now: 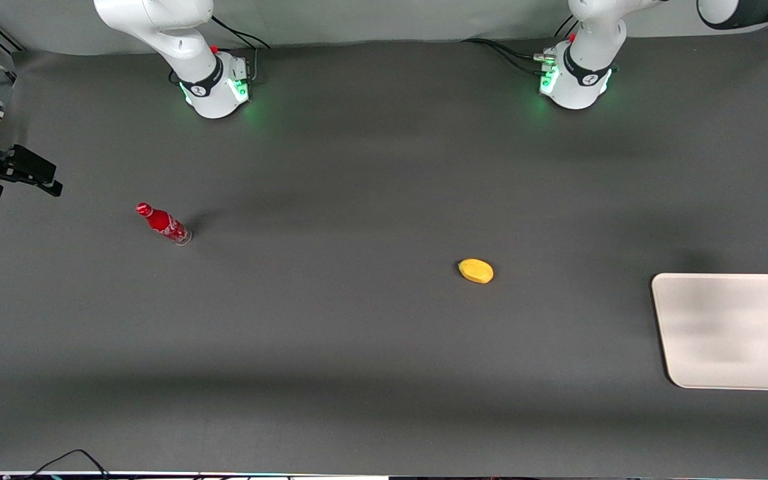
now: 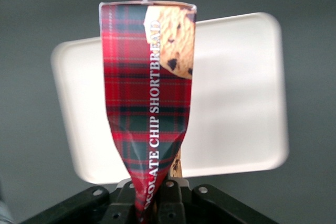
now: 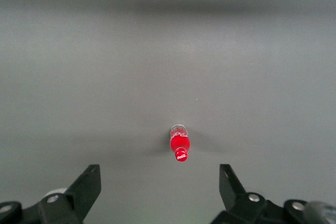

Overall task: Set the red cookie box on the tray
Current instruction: 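Carry the upright cookie box over the cream tray with the left gripper, then lower the cookie box onto the tray and open the left gripper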

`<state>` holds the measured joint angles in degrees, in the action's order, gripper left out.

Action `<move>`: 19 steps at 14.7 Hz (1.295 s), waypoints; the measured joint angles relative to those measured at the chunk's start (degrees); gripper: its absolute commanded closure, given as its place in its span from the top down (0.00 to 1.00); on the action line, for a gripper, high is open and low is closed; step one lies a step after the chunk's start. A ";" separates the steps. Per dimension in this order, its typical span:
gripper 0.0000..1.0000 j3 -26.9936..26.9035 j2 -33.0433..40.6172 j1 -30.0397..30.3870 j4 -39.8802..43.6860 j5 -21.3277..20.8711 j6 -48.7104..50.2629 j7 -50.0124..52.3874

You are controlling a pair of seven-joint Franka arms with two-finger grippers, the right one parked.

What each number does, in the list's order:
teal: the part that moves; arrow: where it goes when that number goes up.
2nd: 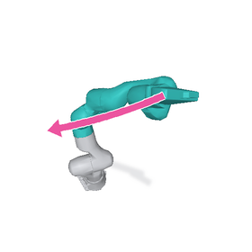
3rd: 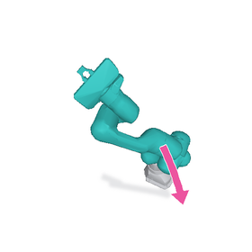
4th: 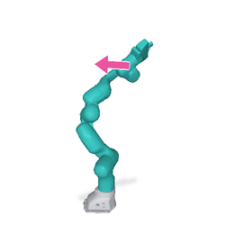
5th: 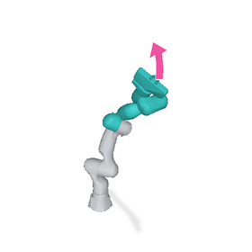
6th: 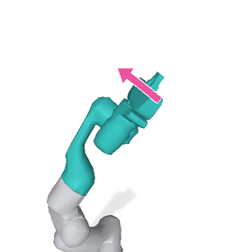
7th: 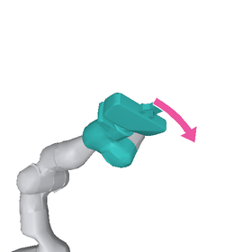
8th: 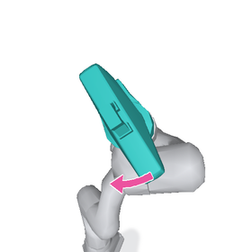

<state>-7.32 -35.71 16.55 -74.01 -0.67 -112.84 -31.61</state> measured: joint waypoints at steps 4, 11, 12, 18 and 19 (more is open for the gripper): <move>0.00 -3.29 -5.98 3.82 0.20 0.94 -10.57 -8.63; 0.00 -3.78 -16.97 6.52 4.51 9.41 -12.69 -1.20; 0.00 -3.77 -17.09 6.49 5.03 9.42 -12.69 -0.73; 0.00 -3.77 -18.24 6.32 5.99 9.33 -15.91 -1.63; 0.25 -3.77 -18.61 6.30 6.25 9.33 -16.06 -1.84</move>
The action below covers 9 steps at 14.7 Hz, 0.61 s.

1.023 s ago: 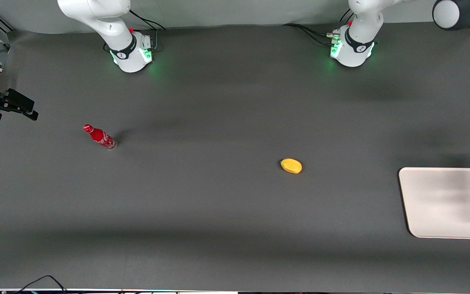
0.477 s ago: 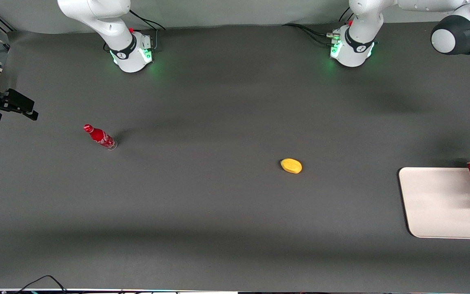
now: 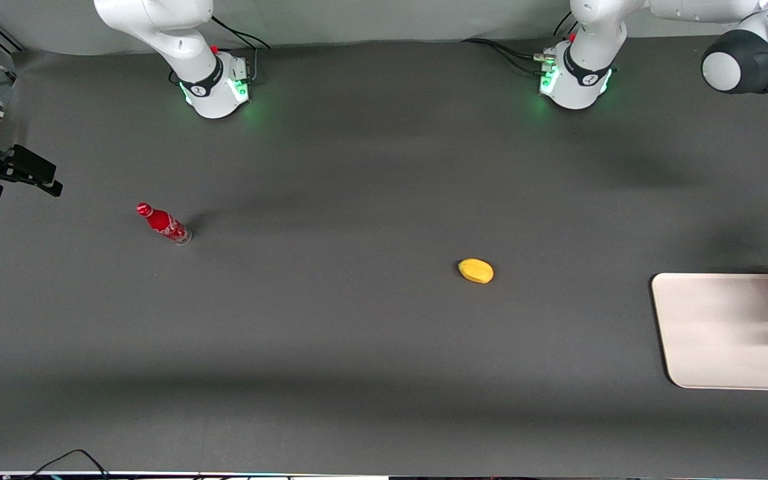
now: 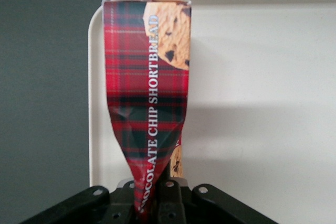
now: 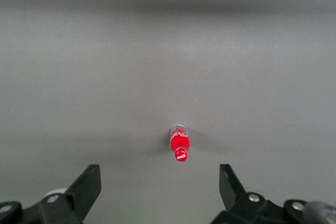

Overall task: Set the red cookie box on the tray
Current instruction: 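Lower the cookie box onto the tray and open the left gripper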

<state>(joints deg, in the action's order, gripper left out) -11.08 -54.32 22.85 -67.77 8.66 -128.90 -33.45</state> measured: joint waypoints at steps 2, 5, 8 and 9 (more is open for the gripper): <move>1.00 0.00 -0.21 -0.04 0.13 -0.01 -0.10 -0.28; 1.00 -0.07 -0.29 0.03 0.12 0.01 -0.18 -0.34; 1.00 -0.08 0.01 0.06 0.26 0.32 -0.19 -0.34; 1.00 -0.08 0.47 0.06 0.57 0.61 -0.01 -0.34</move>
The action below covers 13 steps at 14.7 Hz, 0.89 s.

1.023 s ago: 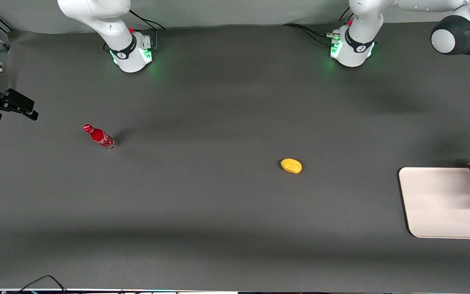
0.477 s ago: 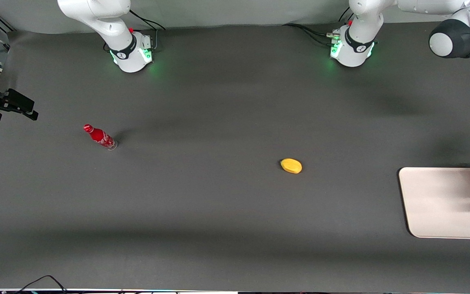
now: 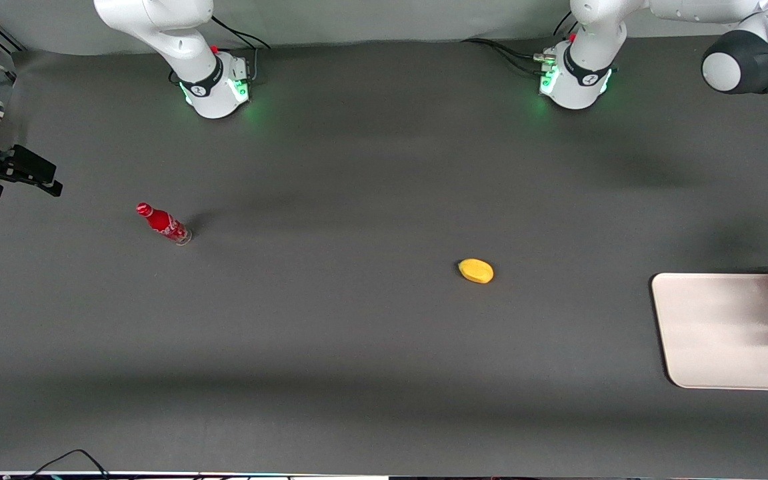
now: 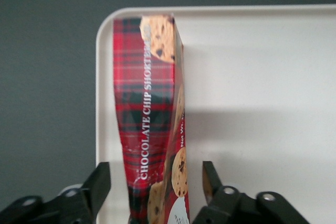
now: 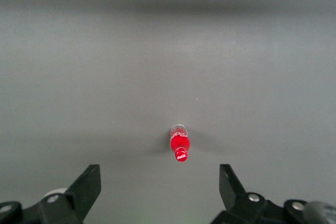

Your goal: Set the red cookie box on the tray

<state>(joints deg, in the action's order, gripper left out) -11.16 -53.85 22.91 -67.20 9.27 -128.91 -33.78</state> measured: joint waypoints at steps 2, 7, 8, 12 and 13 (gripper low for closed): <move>1.00 0.05 2.32 -0.08 0.74 0.38 3.75 0.19; 1.00 1.16 14.77 -2.37 1.60 0.50 22.89 5.39; 1.00 1.35 17.80 -3.74 1.34 -0.06 25.71 6.96; 1.00 7.24 31.68 -9.08 -4.38 -7.77 32.27 14.34; 1.00 9.33 35.01 -10.19 -6.74 -8.86 33.60 17.72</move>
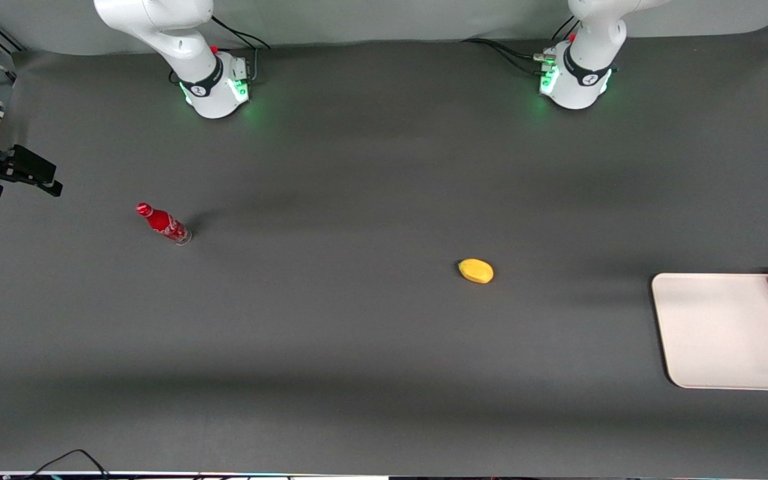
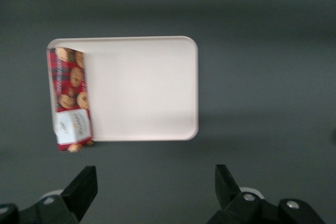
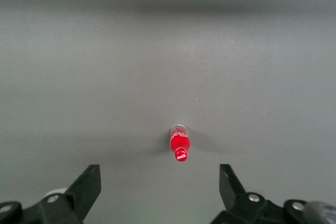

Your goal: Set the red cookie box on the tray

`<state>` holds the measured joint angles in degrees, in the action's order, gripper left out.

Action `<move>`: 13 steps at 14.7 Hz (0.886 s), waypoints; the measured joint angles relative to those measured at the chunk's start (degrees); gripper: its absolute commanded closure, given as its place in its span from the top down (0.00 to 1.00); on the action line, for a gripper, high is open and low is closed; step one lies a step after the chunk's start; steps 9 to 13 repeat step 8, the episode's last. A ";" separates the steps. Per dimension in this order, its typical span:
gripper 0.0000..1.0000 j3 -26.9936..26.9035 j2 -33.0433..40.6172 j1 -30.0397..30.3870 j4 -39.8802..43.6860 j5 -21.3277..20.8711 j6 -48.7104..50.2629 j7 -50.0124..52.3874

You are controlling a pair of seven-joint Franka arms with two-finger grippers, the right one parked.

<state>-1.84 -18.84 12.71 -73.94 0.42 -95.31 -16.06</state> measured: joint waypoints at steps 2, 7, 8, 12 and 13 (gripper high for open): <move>1.00 4.39 5.99 -1.19 -4.93 -0.81 1.75 5.97; 1.00 11.42 15.11 -1.63 -11.86 -1.06 5.14 12.89; 1.00 11.68 15.86 -1.62 -12.20 -1.10 5.60 13.13; 1.00 11.68 15.86 -1.62 -12.20 -1.10 5.60 13.13; 1.00 11.68 15.86 -1.62 -12.20 -1.10 5.60 13.13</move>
